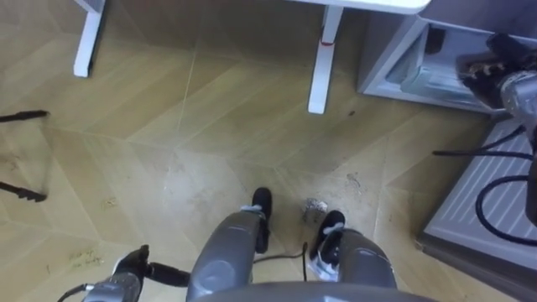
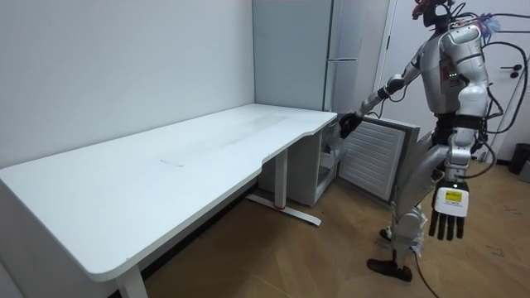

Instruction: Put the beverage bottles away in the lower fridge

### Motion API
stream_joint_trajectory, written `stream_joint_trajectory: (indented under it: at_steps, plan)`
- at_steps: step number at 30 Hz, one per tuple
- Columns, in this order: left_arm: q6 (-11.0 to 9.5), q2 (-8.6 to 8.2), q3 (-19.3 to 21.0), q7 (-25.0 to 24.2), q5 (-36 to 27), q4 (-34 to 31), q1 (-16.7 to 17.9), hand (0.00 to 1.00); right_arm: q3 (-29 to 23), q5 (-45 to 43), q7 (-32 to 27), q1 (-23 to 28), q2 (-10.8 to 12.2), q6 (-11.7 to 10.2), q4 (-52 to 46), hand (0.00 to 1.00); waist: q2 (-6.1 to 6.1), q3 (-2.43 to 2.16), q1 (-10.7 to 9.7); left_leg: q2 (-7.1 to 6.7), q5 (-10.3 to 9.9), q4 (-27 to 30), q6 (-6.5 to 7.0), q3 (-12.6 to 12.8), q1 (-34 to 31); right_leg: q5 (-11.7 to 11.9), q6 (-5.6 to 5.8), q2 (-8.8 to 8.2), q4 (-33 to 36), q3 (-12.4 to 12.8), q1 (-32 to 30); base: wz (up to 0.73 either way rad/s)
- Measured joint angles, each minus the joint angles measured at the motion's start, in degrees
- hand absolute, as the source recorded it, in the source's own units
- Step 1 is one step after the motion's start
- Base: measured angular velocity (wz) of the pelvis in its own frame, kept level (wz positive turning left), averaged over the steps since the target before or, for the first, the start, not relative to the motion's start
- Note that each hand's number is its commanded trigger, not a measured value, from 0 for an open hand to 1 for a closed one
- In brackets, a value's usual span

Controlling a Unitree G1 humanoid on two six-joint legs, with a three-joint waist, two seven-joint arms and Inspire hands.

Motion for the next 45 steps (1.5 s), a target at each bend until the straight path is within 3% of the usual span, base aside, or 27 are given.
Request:
stream_joint_trajectory:
  at_steps: [3,8,9,11,13,17,20,23,28,36,40,45]
  plan:
    - [-0.8,0.04,0.2,-0.9,-0.4,0.3,0.1,0.0,0.0,-0.5,3.6,5.2,0.1,-1.5,-2.1,0.0,0.03,-0.02,-0.2,0.13,0.0,-1.3,-0.05,-0.1,3.1,0.3,0.34,0.61,-2.9,-0.3,3.9,0.0]
    - [-1.8,-0.58,1.9,-0.8,-2.6,0.6,0.4,0.0,-0.3,-1.8,7.4,17.5,5.0,-5.8,-12.4,0.0,-0.51,-0.38,-3.2,1.02,-1.2,-3.4,-0.59,0.1,9.8,1.8,0.81,2.69,-9.7,-0.5,12.7,-0.06]
    - [-2.2,-0.7,2.2,-0.8,-2.6,0.6,0.5,0.0,-0.3,-1.7,8.0,19.0,5.7,-6.0,-13.2,0.0,-0.52,-0.43,-3.7,1.06,-1.4,-3.7,-0.64,0.1,10.7,1.9,0.88,2.84,-10.5,-0.7,13.9,0.0]
    - [-3.3,-0.87,2.3,-0.7,-4.2,0.3,1.1,0.0,-0.3,-1.6,8.6,24.8,8.6,-6.1,-14.7,0.0,-1.05,-1.48,-4.3,1.07,-1.9,-5.4,-0.85,0.4,14.4,1.8,1.1,3.2,-12.4,-0.4,17.4,-0.07]
    - [-3.9,-1.45,2.4,-0.5,-4.5,0.3,1.3,0.0,-0.2,-1.8,8.7,28.6,10.5,-6.2,-15.5,0.0,-1.08,-1.76,-4.5,0.97,-2.0,-6.7,-1.01,0.8,17.1,1.7,1.23,3.32,-13.3,-0.1,19.6,-0.17]
    - [-4.8,-2.34,3.3,0.4,-4.2,0.1,2.1,0.0,0.2,-8.4,8.7,34.7,13.1,-6.3,-16.2,0.0,-0.47,-2.12,-5.8,0.9,-2.4,-7.7,-1.12,1.5,21.0,1.5,1.56,3.36,-14.5,0.1,23.4,-0.05]
    - [-5.9,-2.87,4.2,1.3,-3.9,-1.0,2.9,0.0,3.5,-13.1,8.9,38.1,13.9,-8.0,-16.9,0.0,-0.39,-2.21,-5.9,0.86,-2.5,-9.0,-1.14,1.9,23.3,1.3,1.69,3.48,-14.9,1.3,24.7,-0.14]
    - [-6.3,-3.42,4.8,2.0,-3.8,-2.1,4.0,0.0,4.9,-17.2,9.9,41.3,15.3,-8.0,-16.9,0.0,-0.54,-2.15,-6.1,0.92,-3.0,-9.5,-1.33,1.8,25.3,1.2,1.83,3.74,-15.7,1.4,26.5,-0.03]
    - [-7.0,-3.76,5.2,3.2,-3.8,-2.3,5.5,0.0,4.8,-21.2,10.4,43.9,17.4,-8.0,-14.6,0.0,-0.51,-2.24,-7.6,0.91,-4.1,-9.4,-1.33,1.5,28.0,1.0,2.1,3.91,-16.4,1.4,29.6,-0.01]
    - [-7.0,-4.07,7.4,3.0,-3.7,-2.3,7.6,0.0,4.3,-21.3,11.9,45.8,17.6,-8.0,-10.2,0.0,0.16,-2.18,-8.7,0.95,-4.8,-9.5,-1.32,1.5,30.0,0.9,2.12,4.1,-16.5,2.9,31.0,-0.09]
    - [-7.1,-4.85,11.3,2.7,-3.6,-1.8,9.1,0.0,3.4,-20.5,13.6,47.1,18.0,-8.0,-6.3,0.0,0.07,-2.05,-8.9,0.95,-5.4,-9.5,-1.35,1.5,31.6,0.8,2.29,4.21,-17.3,3.0,32.9,-0.02]
    - [-7.1,-4.97,11.5,2.4,-3.7,-1.6,10.1,0.0,1.7,-16.5,15.0,48.0,18.9,-7.4,-3.4,0.0,-0.02,-1.99,-9.0,0.89,-5.8,-9.5,-1.34,1.6,32.5,0.6,2.49,4.17,-17.4,3.0,33.9,0.0]
